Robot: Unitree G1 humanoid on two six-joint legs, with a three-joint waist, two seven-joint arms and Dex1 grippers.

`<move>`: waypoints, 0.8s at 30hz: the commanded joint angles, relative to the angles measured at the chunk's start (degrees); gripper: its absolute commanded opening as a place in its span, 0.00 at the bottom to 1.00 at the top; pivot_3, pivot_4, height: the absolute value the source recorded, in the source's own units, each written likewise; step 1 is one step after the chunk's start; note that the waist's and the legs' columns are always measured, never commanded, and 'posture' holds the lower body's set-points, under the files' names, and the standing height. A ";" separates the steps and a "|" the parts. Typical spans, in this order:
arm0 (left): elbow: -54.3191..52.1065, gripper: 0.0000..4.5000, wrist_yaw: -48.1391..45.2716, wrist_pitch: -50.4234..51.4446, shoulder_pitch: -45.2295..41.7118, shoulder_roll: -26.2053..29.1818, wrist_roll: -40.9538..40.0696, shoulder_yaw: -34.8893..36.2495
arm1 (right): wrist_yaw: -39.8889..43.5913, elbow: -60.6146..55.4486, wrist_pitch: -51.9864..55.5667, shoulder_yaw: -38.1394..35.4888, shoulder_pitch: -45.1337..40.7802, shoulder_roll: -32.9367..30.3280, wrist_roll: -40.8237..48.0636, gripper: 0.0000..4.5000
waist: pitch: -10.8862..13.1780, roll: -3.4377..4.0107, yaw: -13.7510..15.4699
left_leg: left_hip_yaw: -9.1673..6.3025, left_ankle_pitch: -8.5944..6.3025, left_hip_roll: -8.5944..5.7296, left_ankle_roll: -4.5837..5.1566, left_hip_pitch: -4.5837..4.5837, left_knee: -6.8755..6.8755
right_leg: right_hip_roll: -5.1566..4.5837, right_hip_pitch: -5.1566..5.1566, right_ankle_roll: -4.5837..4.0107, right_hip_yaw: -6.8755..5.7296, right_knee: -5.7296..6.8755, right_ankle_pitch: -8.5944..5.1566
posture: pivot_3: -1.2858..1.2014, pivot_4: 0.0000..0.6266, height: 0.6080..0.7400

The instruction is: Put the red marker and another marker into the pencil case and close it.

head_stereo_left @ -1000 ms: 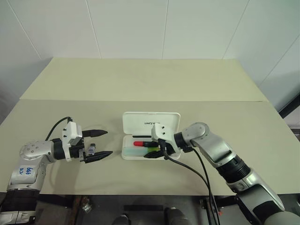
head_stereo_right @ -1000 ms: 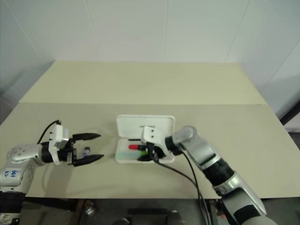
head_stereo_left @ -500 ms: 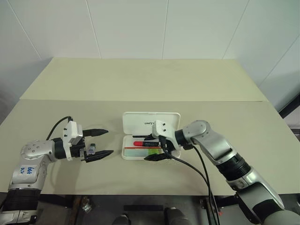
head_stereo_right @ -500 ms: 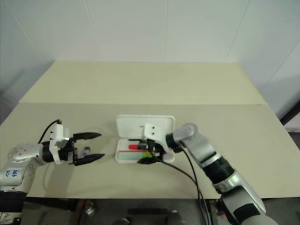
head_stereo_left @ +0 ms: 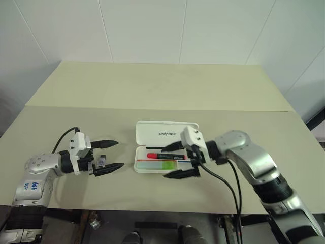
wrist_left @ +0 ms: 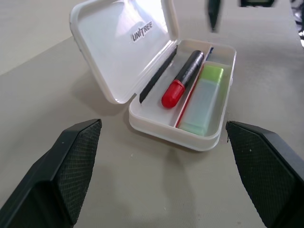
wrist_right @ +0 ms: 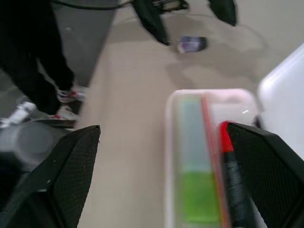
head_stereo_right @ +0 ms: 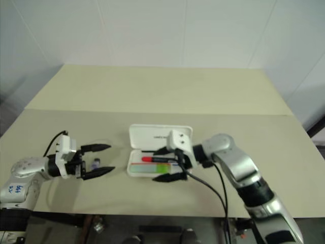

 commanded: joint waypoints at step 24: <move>-20.20 1.00 42.82 -3.69 21.53 -24.35 12.00 1.34 | -1.58 9.66 -21.36 -22.46 9.81 -7.20 6.08 1.00 | -0.05 -0.03 1.29 | 0.07 0.05 -0.04 0.03 0.17 0.16 | 0.00 0.27 0.02 0.06 -0.14 0.13 | 0.52 0.24 1.00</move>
